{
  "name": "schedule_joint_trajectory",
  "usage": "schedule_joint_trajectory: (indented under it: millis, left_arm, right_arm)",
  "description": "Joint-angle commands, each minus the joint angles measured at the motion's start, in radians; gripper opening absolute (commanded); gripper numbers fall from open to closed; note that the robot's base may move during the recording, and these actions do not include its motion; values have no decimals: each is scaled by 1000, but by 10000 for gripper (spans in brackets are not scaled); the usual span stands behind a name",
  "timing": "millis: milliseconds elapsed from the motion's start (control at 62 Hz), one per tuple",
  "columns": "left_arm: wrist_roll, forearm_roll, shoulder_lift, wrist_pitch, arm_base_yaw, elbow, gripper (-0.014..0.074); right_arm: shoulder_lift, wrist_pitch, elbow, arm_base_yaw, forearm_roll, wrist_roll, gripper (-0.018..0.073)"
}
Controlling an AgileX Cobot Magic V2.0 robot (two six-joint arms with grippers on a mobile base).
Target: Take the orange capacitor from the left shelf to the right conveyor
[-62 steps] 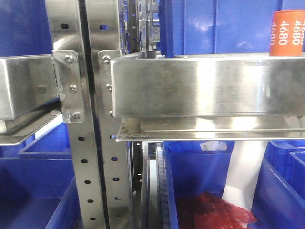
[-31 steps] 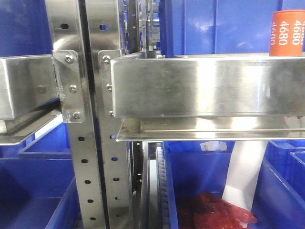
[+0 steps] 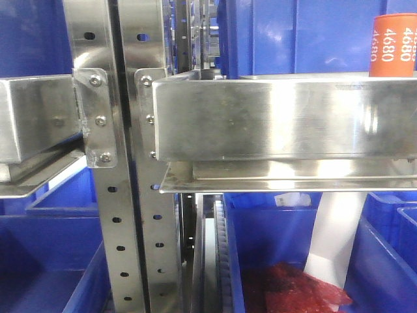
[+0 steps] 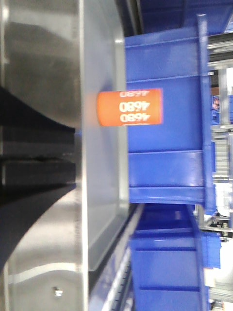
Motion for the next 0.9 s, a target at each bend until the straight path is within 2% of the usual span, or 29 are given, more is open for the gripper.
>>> schedule_joint_trajectory:
  millis: [0, 194, 274, 323, 484, 581, 759, 888]
  left_arm:
    - [0, -3, -12, -79, 0, -4, -127]
    - [0, -3, -12, -79, 0, -4, -127]
    - [0, -3, -12, -79, 0, -4, -127]
    - [0, -3, -12, -79, 0, -4, -127]
    - [0, -3, -12, -79, 0, -4, -127]
    - [0, -3, -12, -79, 0, -4, -127]
    - [0, -3, -12, -79, 0, -4, -127]
    - [0, -3, -12, -79, 0, -4, -127]
  right_arm:
    - [-13, -78, -98, -8, -10, -4, 36]
    - [80, 62, -354, -8, -10, -4, 42]
    - [159, 108, -447, -8, -10, -4, 94]
    - [213, 131, -489, -8, -10, -4, 153]
    - [392, 152, -589, 1, -10, -4, 496]
    - [483, 128, -606, 15, -10, -4, 610]
    - [636, 50, -615, 74, -10, -4, 605]
    - [728, -31, -615, 146, -10, -4, 605]
